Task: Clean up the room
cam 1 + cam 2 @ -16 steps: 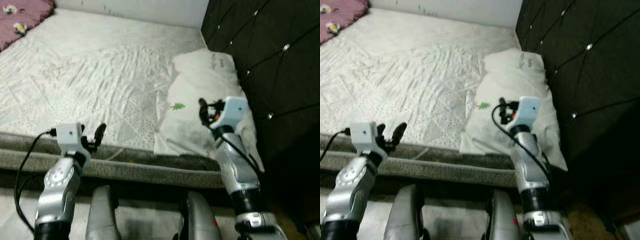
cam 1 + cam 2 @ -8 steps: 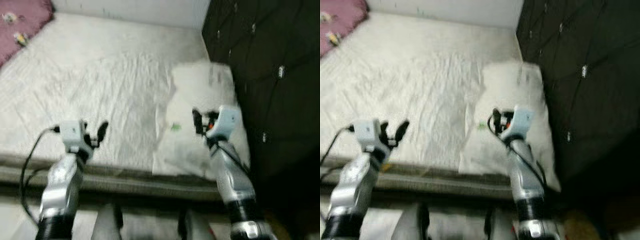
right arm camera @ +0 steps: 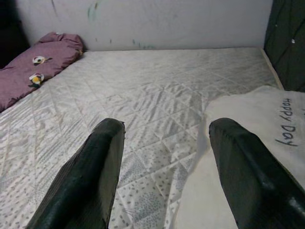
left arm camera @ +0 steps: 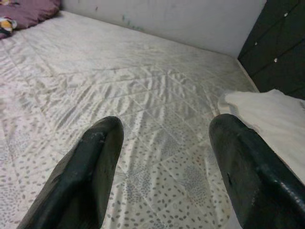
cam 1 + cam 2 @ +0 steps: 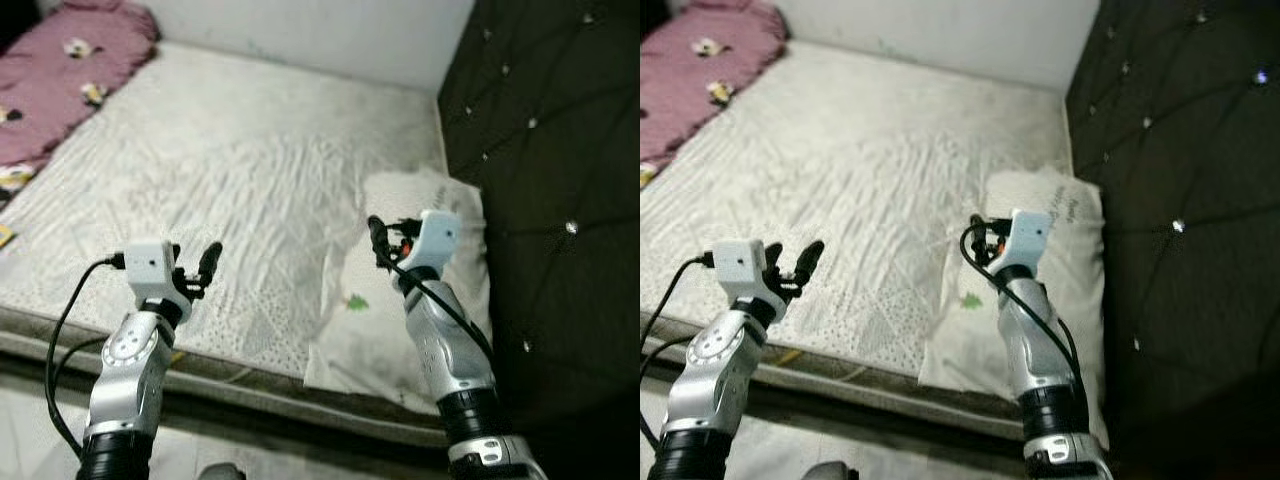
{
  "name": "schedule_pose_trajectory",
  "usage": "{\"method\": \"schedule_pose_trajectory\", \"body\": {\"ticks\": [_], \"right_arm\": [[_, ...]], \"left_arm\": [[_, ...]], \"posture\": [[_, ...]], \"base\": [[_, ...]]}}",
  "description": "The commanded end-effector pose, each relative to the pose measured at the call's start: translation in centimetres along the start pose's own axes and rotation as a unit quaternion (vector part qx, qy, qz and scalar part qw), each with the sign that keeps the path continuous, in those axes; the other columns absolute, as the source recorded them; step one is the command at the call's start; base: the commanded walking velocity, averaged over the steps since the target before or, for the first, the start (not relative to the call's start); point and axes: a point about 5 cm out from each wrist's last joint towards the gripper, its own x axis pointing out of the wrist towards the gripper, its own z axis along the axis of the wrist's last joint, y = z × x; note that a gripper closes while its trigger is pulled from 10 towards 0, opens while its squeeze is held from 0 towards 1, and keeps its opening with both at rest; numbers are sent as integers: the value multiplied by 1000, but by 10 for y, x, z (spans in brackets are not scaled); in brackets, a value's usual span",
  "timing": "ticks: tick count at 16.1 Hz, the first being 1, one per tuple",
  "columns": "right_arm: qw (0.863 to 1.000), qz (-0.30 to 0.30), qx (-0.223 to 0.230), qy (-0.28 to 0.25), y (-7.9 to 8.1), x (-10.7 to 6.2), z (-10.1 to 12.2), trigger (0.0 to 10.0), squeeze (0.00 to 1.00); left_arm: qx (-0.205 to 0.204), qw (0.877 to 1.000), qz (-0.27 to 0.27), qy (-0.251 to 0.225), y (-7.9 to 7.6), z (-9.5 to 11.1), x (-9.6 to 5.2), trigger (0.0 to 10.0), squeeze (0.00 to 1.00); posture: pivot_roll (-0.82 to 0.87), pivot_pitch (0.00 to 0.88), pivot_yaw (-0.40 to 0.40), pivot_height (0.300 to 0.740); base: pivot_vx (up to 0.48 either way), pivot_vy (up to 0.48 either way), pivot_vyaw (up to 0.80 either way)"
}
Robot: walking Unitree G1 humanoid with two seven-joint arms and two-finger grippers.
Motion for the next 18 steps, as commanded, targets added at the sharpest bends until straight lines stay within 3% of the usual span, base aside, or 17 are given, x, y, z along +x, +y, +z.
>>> {"method": "schedule_pose_trajectory", "body": {"ticks": [1, 5, 9, 13, 16, 18], "right_arm": [[1000, -23, 3, 11, -9, -2, -5, 10000, 0], [999, -39, 13, 24, -15, -3, -10, 10000, 0], [999, -36, 6, 17, -14, 0, -6, 10000, 0], [999, -41, 3, 16, -16, 1, -4, 10000, 0], [999, -42, -4, 12, -16, 4, -1, 10000, 0], [999, -40, -7, 10, -16, 5, 0, 10000, 0]], "left_arm": [[5, 1000, -8, 1, -2, 0, 2, 10000, 0], [2, 1000, -6, 2, -3, -1, 3, 10000, 0], [5, 1000, -4, -1, -3, 1, 4, 10000, 0], [5, 1000, -3, 0, -4, -1, 1, 10000, 0], [5, 1000, -2, -7, -3, 2, 3, 10000, 0], [3, 1000, -8, -16, -3, 5, 2, 10000, 0]], "posture": [[54, 0, -103, 740], [55, 0, -106, 740], [55, 0, -111, 740], [45, 0, -109, 740], [43, 0, -109, 740], [42, 0, -107, 740]], "base": [[0, 0, 0], [0, 0, -550], [0, 325, -680], [0, 0, 0], [0, 0, -765], [0, 0, 0]]}}
